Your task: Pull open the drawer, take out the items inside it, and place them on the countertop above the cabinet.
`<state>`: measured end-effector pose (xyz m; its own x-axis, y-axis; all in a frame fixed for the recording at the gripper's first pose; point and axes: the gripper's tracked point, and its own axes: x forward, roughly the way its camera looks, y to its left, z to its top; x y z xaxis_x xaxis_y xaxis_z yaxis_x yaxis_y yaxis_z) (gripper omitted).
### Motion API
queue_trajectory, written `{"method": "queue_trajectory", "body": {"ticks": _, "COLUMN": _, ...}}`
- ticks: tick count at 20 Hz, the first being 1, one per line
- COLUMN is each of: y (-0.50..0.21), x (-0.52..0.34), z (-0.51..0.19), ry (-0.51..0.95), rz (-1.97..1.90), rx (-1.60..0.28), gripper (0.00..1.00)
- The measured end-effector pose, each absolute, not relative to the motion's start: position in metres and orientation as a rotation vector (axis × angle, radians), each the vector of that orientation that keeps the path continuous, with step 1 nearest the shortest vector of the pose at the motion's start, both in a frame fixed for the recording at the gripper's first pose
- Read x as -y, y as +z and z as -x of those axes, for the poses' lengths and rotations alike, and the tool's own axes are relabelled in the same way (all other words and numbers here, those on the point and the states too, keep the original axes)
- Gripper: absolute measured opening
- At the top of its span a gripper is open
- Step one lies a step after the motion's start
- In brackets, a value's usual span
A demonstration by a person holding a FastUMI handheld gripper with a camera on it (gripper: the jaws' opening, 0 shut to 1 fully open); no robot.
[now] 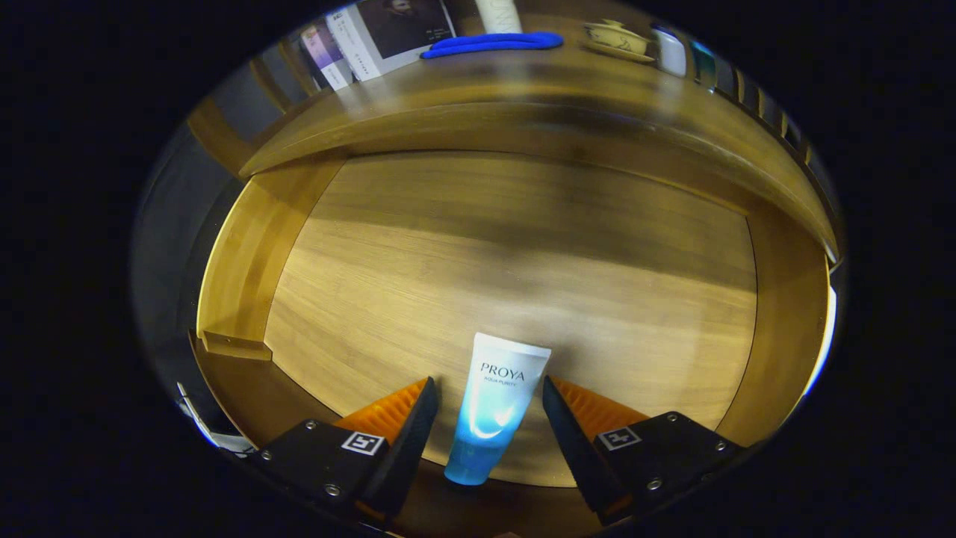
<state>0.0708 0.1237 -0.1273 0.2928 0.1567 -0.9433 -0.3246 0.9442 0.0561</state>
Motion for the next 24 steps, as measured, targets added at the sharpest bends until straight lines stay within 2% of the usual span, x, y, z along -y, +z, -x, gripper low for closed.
{"method": "queue_trajectory", "body": {"ticks": 3, "y": -0.131, "x": -0.119, "z": -0.074, "ry": 0.315, "rz": 0.233, "rx": -1.214, "gripper": 0.83}}
{"method": "queue_trajectory", "body": {"ticks": 7, "y": -0.127, "x": -0.115, "z": -0.080, "ry": 0.345, "rz": 0.284, "rx": -1.147, "gripper": 0.58}}
{"method": "queue_trajectory", "body": {"ticks": 9, "y": -0.127, "x": -0.117, "z": -0.082, "ry": 0.357, "rz": 0.278, "rx": -1.136, "gripper": 0.52}}
{"method": "queue_trajectory", "body": {"ticks": 19, "y": -0.100, "x": -0.129, "z": -0.094, "ry": 0.400, "rz": 0.178, "rx": -0.979, "gripper": 0.50}}
{"method": "queue_trajectory", "body": {"ticks": 24, "y": -0.061, "x": -0.144, "z": -0.097, "ry": 0.459, "rz": 0.235, "rx": -0.742, "gripper": 0.50}}
